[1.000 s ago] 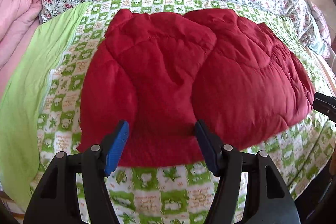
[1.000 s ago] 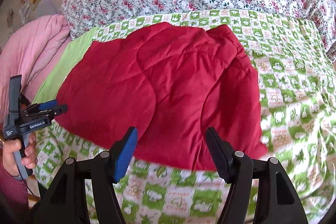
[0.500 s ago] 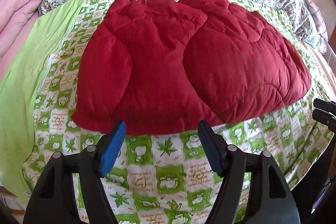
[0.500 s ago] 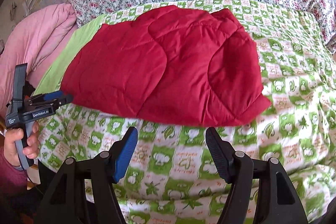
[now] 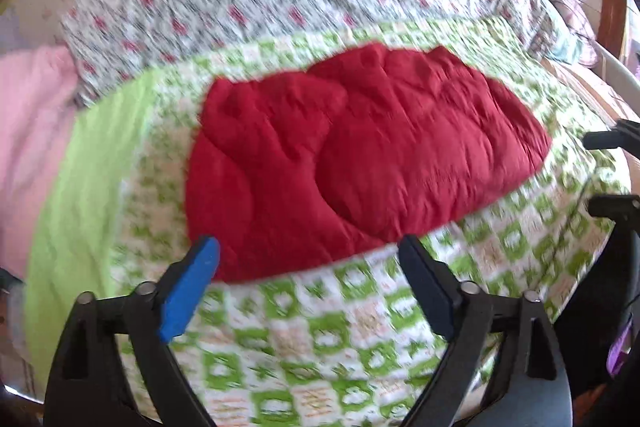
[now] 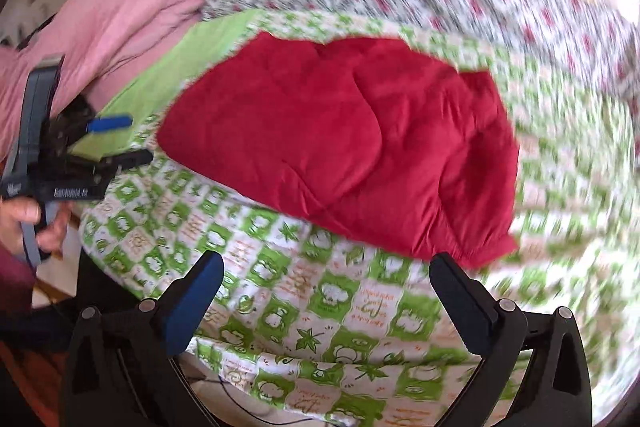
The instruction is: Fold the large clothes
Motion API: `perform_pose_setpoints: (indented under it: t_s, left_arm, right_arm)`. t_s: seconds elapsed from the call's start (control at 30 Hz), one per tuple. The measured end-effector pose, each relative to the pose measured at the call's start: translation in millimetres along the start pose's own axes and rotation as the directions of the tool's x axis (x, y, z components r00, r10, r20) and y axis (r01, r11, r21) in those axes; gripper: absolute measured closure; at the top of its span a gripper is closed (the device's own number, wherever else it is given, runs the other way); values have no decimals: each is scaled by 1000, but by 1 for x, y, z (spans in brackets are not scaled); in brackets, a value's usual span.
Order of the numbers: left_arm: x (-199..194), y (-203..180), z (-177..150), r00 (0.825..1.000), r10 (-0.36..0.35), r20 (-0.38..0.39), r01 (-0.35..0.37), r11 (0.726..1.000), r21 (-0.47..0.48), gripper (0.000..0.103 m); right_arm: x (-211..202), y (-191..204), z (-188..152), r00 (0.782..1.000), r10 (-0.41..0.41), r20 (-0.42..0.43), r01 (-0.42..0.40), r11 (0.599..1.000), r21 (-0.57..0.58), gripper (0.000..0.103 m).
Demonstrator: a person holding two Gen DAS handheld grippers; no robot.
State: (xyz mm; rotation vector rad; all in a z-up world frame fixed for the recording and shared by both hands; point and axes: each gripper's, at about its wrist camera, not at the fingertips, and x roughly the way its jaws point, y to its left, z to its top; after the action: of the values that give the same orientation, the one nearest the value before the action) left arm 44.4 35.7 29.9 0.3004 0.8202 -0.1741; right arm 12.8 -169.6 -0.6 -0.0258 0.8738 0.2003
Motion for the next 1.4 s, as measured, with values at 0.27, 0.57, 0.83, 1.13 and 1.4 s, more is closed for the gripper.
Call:
perform_pose_setpoints:
  t_s: [0.27,0.57,0.83,1.13,1.4]
  left_arm:
    - [18,-3,18,997,69,-26,-67,997,48,0]
    - [52,-23,27,992,87,-93,-80,994,80,0]
    - [72,-26,41,990,67,-125,-58,995,78,0]
    - [89,-22,50,988,19,-154,-15,1000,27,0]
    - [96,-25,54,987,12,-158,-7,999,34,0]
  right_arm:
    - [-4,-5,21,999,-47,-6,47,998,-46,0]
    - [28,-23,27,999,-20,-51,22,999,48,0]
    - [45,-31,40,998,1,-63,3,998,62,0]
    - [67,-35,52,995,7,-97,-2,999,50,0]
    - [80,-38,60,993,9,-117,-4,999,48,0]
